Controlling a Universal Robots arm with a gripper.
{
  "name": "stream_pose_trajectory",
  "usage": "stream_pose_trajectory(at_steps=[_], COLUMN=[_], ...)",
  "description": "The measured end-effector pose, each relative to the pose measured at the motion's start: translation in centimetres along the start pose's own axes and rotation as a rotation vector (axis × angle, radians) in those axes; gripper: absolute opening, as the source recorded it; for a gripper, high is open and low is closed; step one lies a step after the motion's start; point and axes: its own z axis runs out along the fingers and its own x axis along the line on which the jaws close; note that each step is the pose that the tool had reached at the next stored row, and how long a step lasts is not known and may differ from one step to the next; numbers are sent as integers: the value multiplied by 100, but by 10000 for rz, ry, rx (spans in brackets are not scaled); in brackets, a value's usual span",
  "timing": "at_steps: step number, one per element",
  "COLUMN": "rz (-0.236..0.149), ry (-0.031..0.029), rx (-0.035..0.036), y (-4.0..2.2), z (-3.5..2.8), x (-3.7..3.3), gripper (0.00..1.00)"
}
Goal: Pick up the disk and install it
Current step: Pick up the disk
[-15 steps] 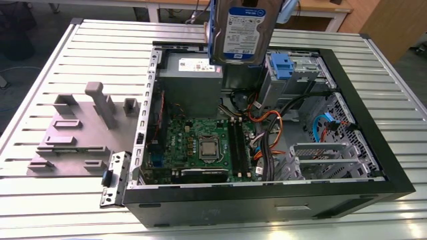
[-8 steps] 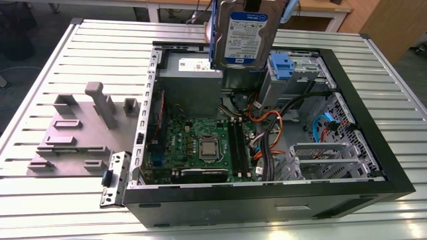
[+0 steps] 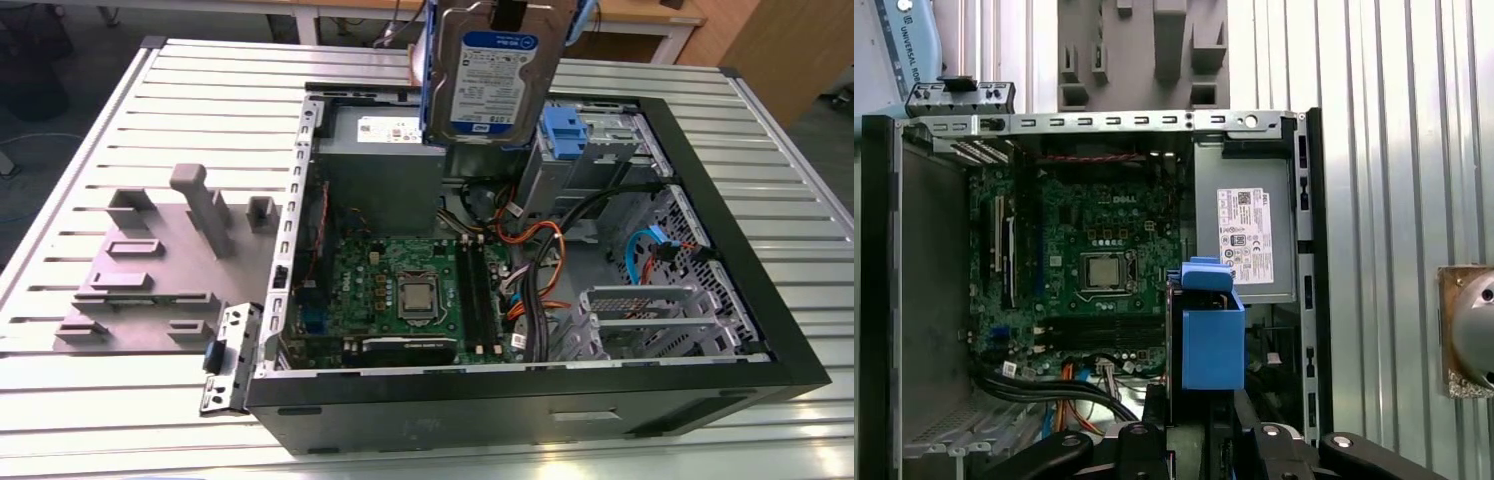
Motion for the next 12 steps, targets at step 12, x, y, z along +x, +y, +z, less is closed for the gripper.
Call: stream_pose_trajectory(at_steps=[12], rz=[0], ry=[0], rx=[0], y=[-19], z=[19], x=[84], gripper=[35])
